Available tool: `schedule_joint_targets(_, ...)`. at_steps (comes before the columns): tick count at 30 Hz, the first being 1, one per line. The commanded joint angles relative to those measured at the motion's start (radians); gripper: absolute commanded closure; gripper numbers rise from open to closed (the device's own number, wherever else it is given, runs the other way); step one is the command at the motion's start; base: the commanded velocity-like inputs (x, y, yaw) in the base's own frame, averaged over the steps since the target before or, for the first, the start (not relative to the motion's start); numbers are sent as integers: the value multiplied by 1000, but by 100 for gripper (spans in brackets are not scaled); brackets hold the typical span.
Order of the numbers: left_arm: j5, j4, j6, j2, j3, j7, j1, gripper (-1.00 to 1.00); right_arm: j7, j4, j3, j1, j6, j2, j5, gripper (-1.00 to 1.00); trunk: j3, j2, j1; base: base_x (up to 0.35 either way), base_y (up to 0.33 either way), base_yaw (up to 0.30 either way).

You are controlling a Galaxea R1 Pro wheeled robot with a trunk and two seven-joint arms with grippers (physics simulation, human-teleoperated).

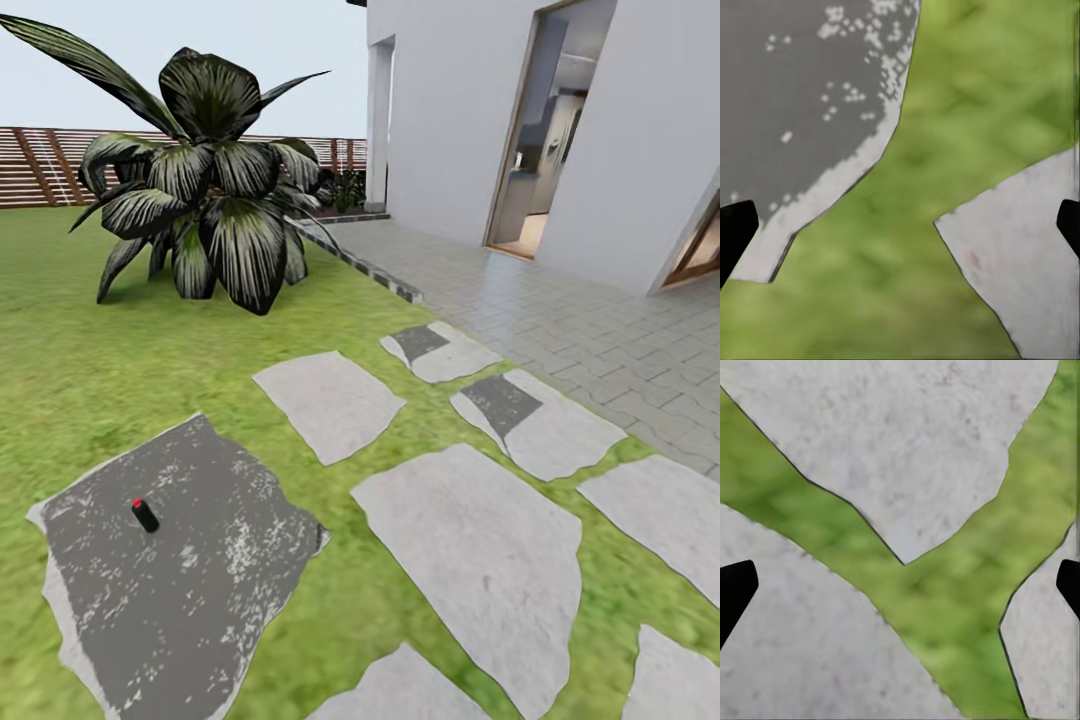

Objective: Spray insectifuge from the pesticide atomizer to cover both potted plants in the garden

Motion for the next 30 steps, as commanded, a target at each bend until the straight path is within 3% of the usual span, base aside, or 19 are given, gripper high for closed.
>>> schedule_joint_targets(1,-5,0,-3,0,-1,0,0,-100,-2,1,-4,-1,-3,0,7,-100,-1,0,0,282,-160,0)
schedule_joint_targets(30,-4,0,-3,0,-1,0,-1,-100,-2,2,-4,-1,-3,0,9,-100,-1,0,0,279,-166,254)
